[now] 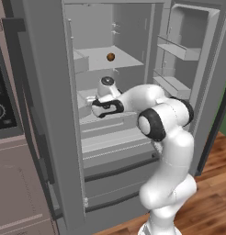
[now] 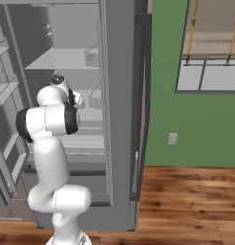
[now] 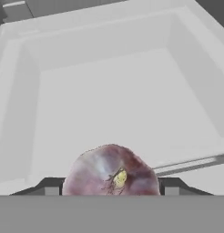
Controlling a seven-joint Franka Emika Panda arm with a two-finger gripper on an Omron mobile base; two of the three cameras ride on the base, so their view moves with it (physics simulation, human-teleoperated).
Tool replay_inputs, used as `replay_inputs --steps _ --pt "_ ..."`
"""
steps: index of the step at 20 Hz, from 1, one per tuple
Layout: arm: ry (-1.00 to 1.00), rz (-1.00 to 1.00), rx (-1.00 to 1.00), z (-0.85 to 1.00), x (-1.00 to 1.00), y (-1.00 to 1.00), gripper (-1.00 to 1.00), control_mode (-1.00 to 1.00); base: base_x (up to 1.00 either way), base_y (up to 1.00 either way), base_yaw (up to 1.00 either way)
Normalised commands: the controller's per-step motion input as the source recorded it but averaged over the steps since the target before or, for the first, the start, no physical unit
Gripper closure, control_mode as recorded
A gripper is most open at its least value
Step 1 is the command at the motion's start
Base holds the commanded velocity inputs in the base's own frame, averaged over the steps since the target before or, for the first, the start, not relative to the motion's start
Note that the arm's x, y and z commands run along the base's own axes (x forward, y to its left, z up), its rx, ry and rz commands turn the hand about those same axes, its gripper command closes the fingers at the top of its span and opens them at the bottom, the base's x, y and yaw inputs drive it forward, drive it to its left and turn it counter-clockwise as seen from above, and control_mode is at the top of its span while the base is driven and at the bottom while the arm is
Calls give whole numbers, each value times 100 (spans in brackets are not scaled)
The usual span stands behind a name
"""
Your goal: Retrieve the bottle and the shaker from the cabinet and place them next to the mixing bowl on the counter. Then add garlic from the fridge to the mixing bowl.
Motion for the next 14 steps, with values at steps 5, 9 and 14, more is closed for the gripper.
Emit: replay_inputs --steps 5,9,14 --pt "-2 0 2 85 -60 -4 100 -100 0 0 0" --pt "0 0 2 100 -68 -19 100 -100 0 0 0" --pt "4 0 0 98 -95 -31 100 -100 0 0 0"
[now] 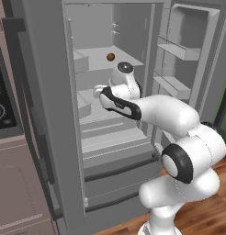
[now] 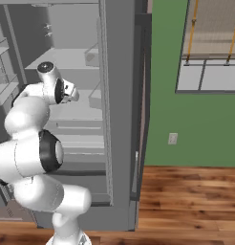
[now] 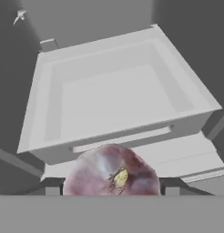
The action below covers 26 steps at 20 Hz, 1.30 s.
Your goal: Retrieve the bottle and the shaker from the cabinet and place them next to the mixing bowl on the counter. Then add garlic from the fridge to the mixing bowl.
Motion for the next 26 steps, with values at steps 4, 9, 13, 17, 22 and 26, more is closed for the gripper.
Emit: replay_inputs --steps 4,9,13,17,22,26 --pt "4 0 0 78 -100 -31 100 -100 0 0 0" --pt "5 1 -2 75 -100 -4 100 -100 0 0 0" --pt "4 6 -7 74 -100 -13 100 -100 0 0 0" --pt "0 9 -4 72 -100 -26 100 -100 0 0 0" --pt "-3 12 0 16 -100 -37 100 -100 0 0 0" --pt "-13 16 3 -5 -100 -26 100 -100 0 0 0"
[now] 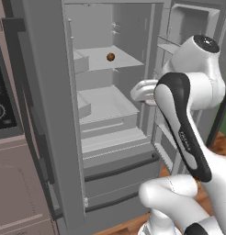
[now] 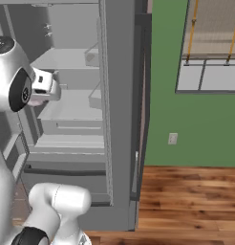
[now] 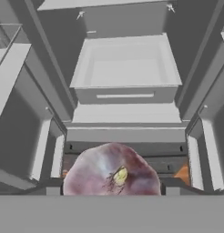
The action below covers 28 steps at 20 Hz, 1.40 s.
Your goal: Retrieve the bottle and the shaker from the cabinet and place them next to the mixing bowl on the counter. Then add garlic from the fridge to the mixing bowl.
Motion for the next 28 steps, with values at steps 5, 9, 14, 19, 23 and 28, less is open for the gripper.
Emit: replay_inputs --steps 5,9,14,19,23,28 --pt "-4 8 0 -1 -66 -1 100 -100 0 0 0" --pt "0 2 0 0 -33 0 100 -100 0 0 0" --pt "0 0 0 0 0 0 100 -100 0 0 0" --pt "0 0 0 0 0 0 100 -100 0 0 0" --pt "0 0 0 0 -2 0 100 -100 0 0 0" --pt "0 0 0 0 0 0 100 100 -81 -25 -1"
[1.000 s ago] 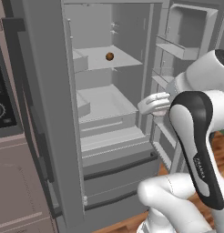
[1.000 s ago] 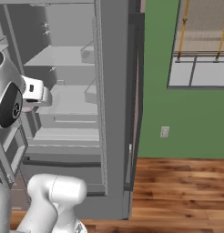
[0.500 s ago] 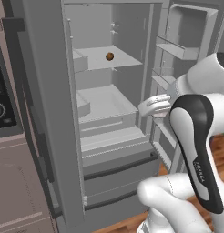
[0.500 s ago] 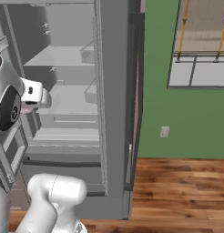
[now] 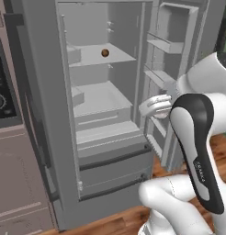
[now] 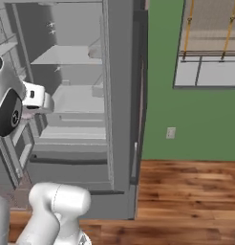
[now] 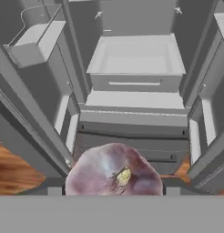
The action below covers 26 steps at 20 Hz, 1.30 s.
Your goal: Retrieve the bottle and the shaker from the cabinet and place them next to the mixing bowl on the counter. Then add garlic from the fridge to the mixing bowl.
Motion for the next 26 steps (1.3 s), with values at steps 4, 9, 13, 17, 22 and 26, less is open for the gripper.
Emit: replay_inputs --steps 4,9,13,17,22,26 --pt "0 0 0 0 0 0 100 100 -100 -42 -16" --pt "0 0 0 0 0 0 100 100 -95 -25 -45" --pt "0 0 0 0 0 0 100 100 -42 -1 -80" --pt "0 0 0 0 0 0 100 100 0 0 -91" --pt "0 0 0 0 0 0 100 100 3 0 -92" --pt "0 0 0 0 0 0 100 100 6 0 -91"
